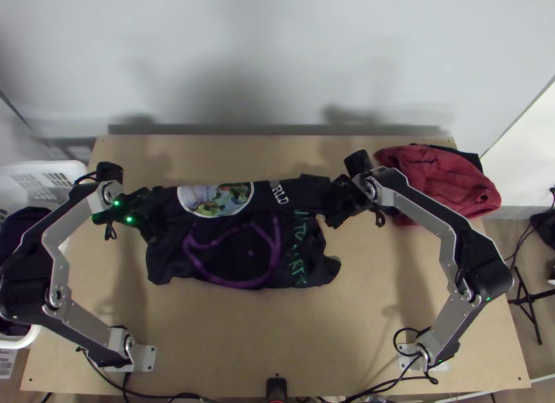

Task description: Fold the t-shirt

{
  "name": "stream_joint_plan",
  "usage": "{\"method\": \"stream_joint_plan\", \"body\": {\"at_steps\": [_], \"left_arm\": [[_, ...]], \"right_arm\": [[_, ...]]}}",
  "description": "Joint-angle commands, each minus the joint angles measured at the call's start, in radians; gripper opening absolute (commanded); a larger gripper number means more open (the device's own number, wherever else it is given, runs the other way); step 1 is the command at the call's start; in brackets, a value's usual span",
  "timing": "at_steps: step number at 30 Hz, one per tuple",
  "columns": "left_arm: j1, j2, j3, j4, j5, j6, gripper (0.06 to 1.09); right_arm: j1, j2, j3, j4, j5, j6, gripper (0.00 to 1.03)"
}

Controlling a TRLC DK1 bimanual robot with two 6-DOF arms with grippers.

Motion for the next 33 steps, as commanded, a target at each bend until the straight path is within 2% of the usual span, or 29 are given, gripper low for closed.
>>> {"method": "stream_joint_plan", "body": {"at_steps": [1, 5, 7, 13, 16, 18, 20, 24, 26, 33], "left_arm": [[0.039, -0.069, 0.055, 0.009, 0.001, -0.025, 1.05], [0.079, -0.170, 0.081, -0.004, 0.015, -0.029, 1.05], [0.075, -0.267, 0.054, -0.045, 0.015, 0.017, 1.04], [-0.066, -0.646, -0.147, -0.286, -0.002, 0.238, 1.03], [-0.142, -0.732, -0.230, -0.453, -0.006, 0.245, 1.03], [-0.225, -0.807, -0.314, -0.501, -0.029, 0.233, 1.03], [-0.288, -0.859, -0.382, -0.493, -0.066, 0.210, 1.03], [-0.379, -0.888, -0.454, -0.492, -0.072, 0.116, 1.03], [-0.428, -0.916, -0.502, -0.456, -0.103, 0.093, 1.03], [-0.431, -0.854, -0.581, -0.304, -0.153, 0.038, 1.03]], "right_arm": [[0.009, -0.049, -0.005, -0.017, -0.001, 0.024, 0.98], [0.009, -0.135, -0.029, -0.054, -0.001, 0.033, 0.98], [0.012, -0.207, -0.071, -0.070, -0.001, 0.035, 0.98], [0.090, -0.400, -0.244, -0.104, 0.002, 0.032, 0.97], [0.130, -0.448, -0.321, -0.107, 0.003, 0.032, 0.96], [0.150, -0.459, -0.356, -0.109, 0.003, 0.036, 0.96], [0.174, -0.465, -0.373, -0.115, 0.005, 0.041, 0.96], [0.234, -0.471, -0.390, -0.115, 0.005, 0.076, 0.96], [0.245, -0.469, -0.396, -0.115, 0.005, 0.078, 0.96], [0.248, -0.456, -0.417, -0.096, 0.005, 0.078, 0.96]]}}
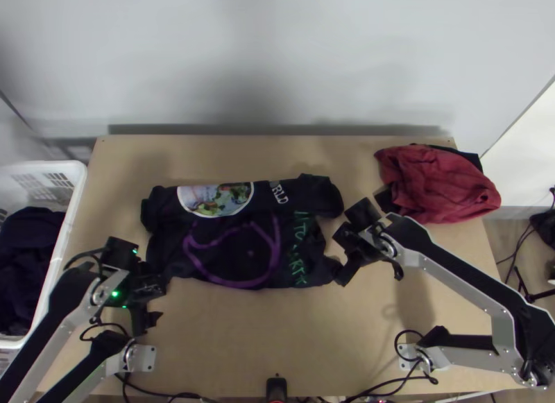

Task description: Fold the t-shirt

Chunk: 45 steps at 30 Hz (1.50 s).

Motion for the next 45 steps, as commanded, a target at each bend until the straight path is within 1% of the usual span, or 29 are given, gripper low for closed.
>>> {"method": "stream_joint_plan", "body": {"at_steps": [1, 3, 6, 11, 14, 16, 17, 18, 19, 20, 22, 24, 26, 27, 29, 30, 32, 36, 37, 41, 42, 43, 44, 45], "left_arm": [[-0.046, 0.015, -0.115, 0.136, -0.070, -0.054, 1.03], [-0.029, 0.026, -0.137, 0.207, -0.097, -0.043, 1.02], [-0.002, 0.069, -0.126, 0.245, -0.100, -0.034, 1.02], [0.012, 0.089, -0.101, 0.267, -0.100, -0.062, 1.01], [0.032, 0.106, -0.095, 0.279, -0.099, -0.068, 1.01], [0.043, 0.109, -0.092, 0.281, -0.100, -0.068, 1.01], [0.047, 0.110, -0.091, 0.282, -0.100, -0.068, 1.01], [0.049, 0.112, -0.091, 0.281, -0.100, -0.066, 1.00], [0.050, 0.110, -0.088, 0.281, -0.100, -0.066, 1.00], [0.054, 0.109, -0.083, 0.279, -0.100, -0.066, 0.97], [0.069, 0.110, -0.072, 0.278, -0.100, -0.066, 0.94], [0.078, 0.109, -0.066, 0.279, -0.099, -0.066, 0.93], [0.086, 0.107, -0.066, 0.279, -0.099, -0.063, 0.84], [0.087, 0.106, -0.066, 0.281, -0.099, -0.062, 0.81], [0.089, 0.106, -0.069, 0.281, -0.099, -0.062, 0.81], [0.089, 0.106, -0.071, 0.281, -0.099, -0.060, 0.76], [0.089, 0.106, -0.072, 0.282, -0.091, -0.059, 0.73], [0.090, 0.113, -0.094, 0.330, -0.085, -0.059, 0.59], [0.090, 0.113, -0.098, 0.342, -0.085, -0.059, 0.57], [0.103, 0.118, -0.105, 0.362, -0.047, -0.063, 0.41], [0.106, 0.118, -0.103, 0.365, -0.034, -0.066, 0.36], [0.113, 0.119, -0.101, 0.377, -0.030, -0.071, 0.27], [0.123, 0.121, -0.097, 0.385, -0.024, -0.071, 0.12], [0.130, 0.124, -0.092, 0.387, -0.021, -0.071, 0.10]], "right_arm": [[0.022, -0.002, -0.039, 0.019, 0.000, 0.006, 0.95], [0.023, 0.000, -0.053, 0.022, 0.000, 0.006, 0.93], [0.043, -0.006, -0.067, 0.021, -0.002, 0.008, 0.93], [0.071, -0.034, -0.070, 0.011, -0.002, 0.008, 0.93], [0.074, -0.005, -0.075, 0.048, -0.002, 0.009, 0.92], [0.085, 0.014, -0.076, 0.071, -0.002, 0.008, 0.87], [0.086, 0.024, -0.079, 0.082, -0.002, 0.008, 0.86], [0.088, 0.034, -0.084, 0.088, -0.002, 0.008, 0.83], [0.092, 0.037, -0.091, 0.104, -0.002, 0.006, 0.79], [0.094, 0.037, -0.101, 0.125, -0.002, 0.004, 0.73], [0.094, 0.037, -0.114, 0.160, -0.002, 0.004, 0.64], [0.094, 0.044, -0.122, 0.189, -0.002, -0.003, 0.54], [0.092, 0.049, -0.133, 0.223, 0.000, -0.011, 0.44], [0.092, 0.051, -0.139, 0.239, 0.000, -0.014, 0.38], [0.091, 0.057, -0.142, 0.249, -0.002, -0.020, 0.31], [0.091, 0.057, -0.145, 0.251, -0.002, -0.022, 0.27], [0.094, 0.057, -0.157, 0.265, -0.002, -0.026, 0.20], [0.099, 0.058, -0.191, 0.291, -0.003, -0.032, 0.04], [0.099, 0.058, -0.196, 0.291, -0.003, -0.032, 0.03], [0.099, 0.037, -0.217, 0.288, -0.003, -0.032, 0.03], [0.096, 0.026, -0.219, 0.286, -0.003, -0.032, 0.03], [0.092, 0.015, -0.217, 0.280, -0.003, -0.032, 0.03], [0.086, -0.003, -0.216, 0.277, -0.003, -0.032, 0.03], [0.082, -0.022, -0.211, 0.275, -0.003, -0.032, 0.03]]}}
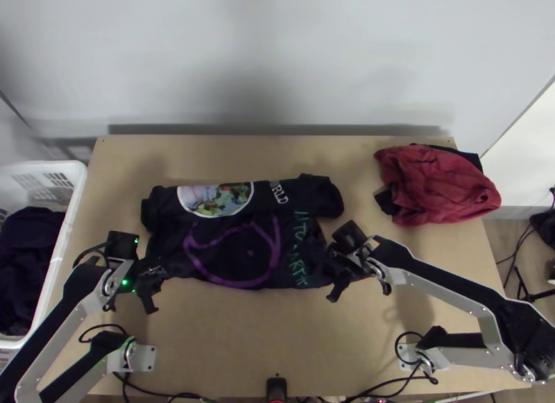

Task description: Fold the t-shirt

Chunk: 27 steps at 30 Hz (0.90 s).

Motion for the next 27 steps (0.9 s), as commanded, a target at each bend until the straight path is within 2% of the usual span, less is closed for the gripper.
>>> {"method": "stream_joint_plan", "body": {"at_steps": [1, 10, 17, 20, 25, 27], "left_arm": [[0.038, 0.008, 0.008, 0.032, 0.036, 0.000, 0.10], [0.115, -0.037, 0.027, -0.090, 0.090, 0.077, 0.10], [0.242, -0.012, 0.237, -0.322, 0.189, 0.157, 0.10], [0.294, 0.028, 0.288, -0.366, 0.226, 0.169, 0.10], [0.299, 0.051, 0.288, -0.437, 0.241, 0.181, 0.10], [0.300, 0.051, 0.303, -0.457, 0.243, 0.183, 0.10]], "right_arm": [[-0.025, -0.084, -0.005, -0.011, 0.000, -0.002, 0.03], [-0.095, -0.188, -0.034, -0.121, -0.005, -0.028, 0.03], [-0.129, -0.304, 0.038, -0.285, -0.023, -0.033, 0.03], [-0.164, -0.349, 0.043, -0.351, -0.054, -0.040, 0.03], [-0.155, -0.396, -0.020, -0.443, -0.088, -0.069, 0.03], [-0.175, -0.426, 0.012, -0.509, -0.102, -0.082, 0.03]]}}
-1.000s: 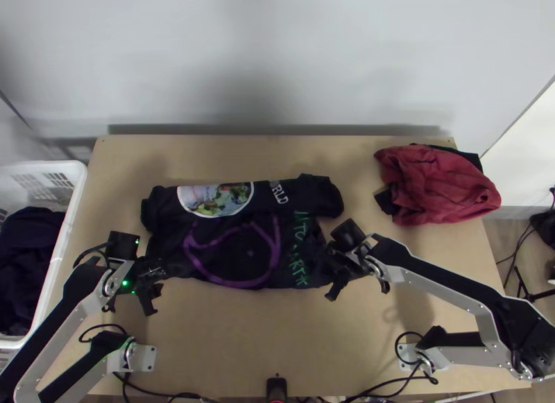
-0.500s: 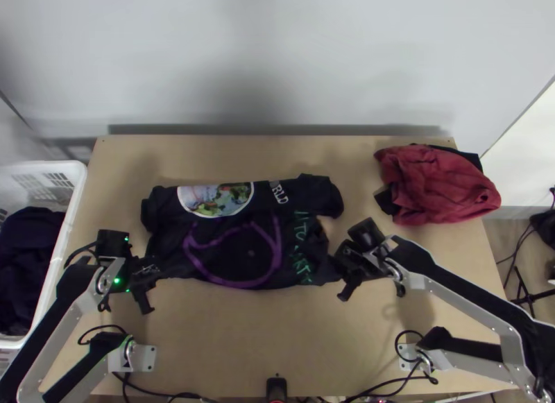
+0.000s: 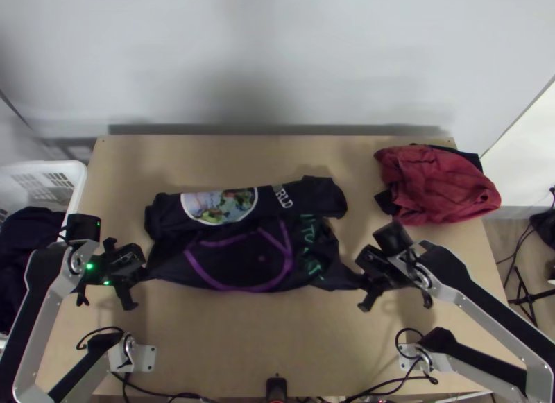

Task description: Fold the t-shirt

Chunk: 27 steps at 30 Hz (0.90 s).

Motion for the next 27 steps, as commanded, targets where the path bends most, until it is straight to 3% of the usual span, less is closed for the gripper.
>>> {"method": "stream_joint_plan", "body": {"at_steps": [1, 3, 8, 12, 17, 24, 27], "left_arm": [[0.036, 0.023, 0.057, -0.103, 0.028, 0.025, 0.10], [0.036, 0.025, 0.033, -0.142, 0.028, 0.048, 0.10], [-0.094, -0.075, -0.101, -0.190, 0.029, 0.011, 0.10], [-0.065, -0.058, 0.010, -0.251, 0.054, -0.021, 0.10], [-0.045, -0.041, 0.090, -0.247, 0.124, -0.096, 0.10], [0.067, 0.050, 0.238, -0.092, 0.376, -0.368, 0.10], [0.078, 0.132, 0.208, 0.055, 0.399, -0.503, 0.10]], "right_arm": [[-0.056, -0.095, 0.026, -0.172, -0.072, -0.039, 0.03], [-0.073, -0.111, 0.012, -0.201, -0.117, -0.043, 0.03], [-0.053, -0.115, 0.012, -0.206, -0.114, -0.068, 0.03], [-0.099, -0.075, 0.116, -0.327, -0.123, -0.141, 0.03], [-0.129, -0.083, 0.219, -0.347, -0.172, -0.121, 0.03], [-0.166, -0.091, 0.286, -0.152, -0.170, 0.014, 0.03], [-0.174, -0.031, 0.256, -0.025, -0.169, 0.046, 0.03]]}}
